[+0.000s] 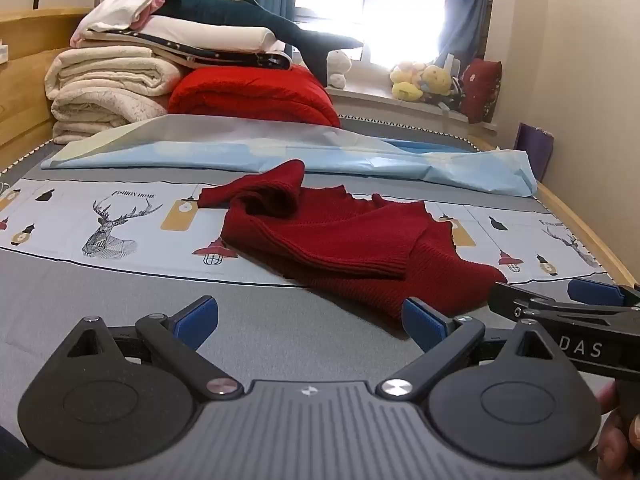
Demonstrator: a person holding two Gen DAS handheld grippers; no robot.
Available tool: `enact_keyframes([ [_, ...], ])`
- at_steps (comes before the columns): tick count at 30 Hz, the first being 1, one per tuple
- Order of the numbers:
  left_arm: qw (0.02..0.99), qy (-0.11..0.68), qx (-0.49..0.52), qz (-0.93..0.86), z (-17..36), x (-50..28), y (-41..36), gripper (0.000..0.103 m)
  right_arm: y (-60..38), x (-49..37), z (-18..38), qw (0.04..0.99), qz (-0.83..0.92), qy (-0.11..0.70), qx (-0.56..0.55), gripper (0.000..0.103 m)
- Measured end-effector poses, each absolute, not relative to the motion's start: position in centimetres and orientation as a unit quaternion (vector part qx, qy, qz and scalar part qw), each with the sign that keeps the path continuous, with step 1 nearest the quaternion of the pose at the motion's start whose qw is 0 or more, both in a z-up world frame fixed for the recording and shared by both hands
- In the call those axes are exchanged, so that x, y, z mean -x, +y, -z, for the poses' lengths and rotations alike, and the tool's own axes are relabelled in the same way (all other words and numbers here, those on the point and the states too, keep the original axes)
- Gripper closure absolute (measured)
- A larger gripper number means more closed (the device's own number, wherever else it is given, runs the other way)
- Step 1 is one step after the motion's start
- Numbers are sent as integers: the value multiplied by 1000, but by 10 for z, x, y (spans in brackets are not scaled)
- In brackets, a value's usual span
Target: Fold small clothes
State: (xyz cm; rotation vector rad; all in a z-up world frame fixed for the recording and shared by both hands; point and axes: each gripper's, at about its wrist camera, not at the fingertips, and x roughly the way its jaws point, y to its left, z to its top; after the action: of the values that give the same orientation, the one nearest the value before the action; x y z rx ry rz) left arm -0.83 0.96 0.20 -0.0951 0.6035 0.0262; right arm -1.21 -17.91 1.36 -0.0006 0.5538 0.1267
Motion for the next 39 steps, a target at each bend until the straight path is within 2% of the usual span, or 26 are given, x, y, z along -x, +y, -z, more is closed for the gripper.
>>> enact_keyframes([
  [35,955,295,42,-14,-8,14,20,4,-170,13,-12,959,-65,275,4,10],
  [37,956,291,38,-15,-8,15,20,5,-170,13,-12,959,-66,276,3,11],
  [39,958,284,21,-20,-7,16,17,17,-170,12,-12,959,-69,276,3,14],
])
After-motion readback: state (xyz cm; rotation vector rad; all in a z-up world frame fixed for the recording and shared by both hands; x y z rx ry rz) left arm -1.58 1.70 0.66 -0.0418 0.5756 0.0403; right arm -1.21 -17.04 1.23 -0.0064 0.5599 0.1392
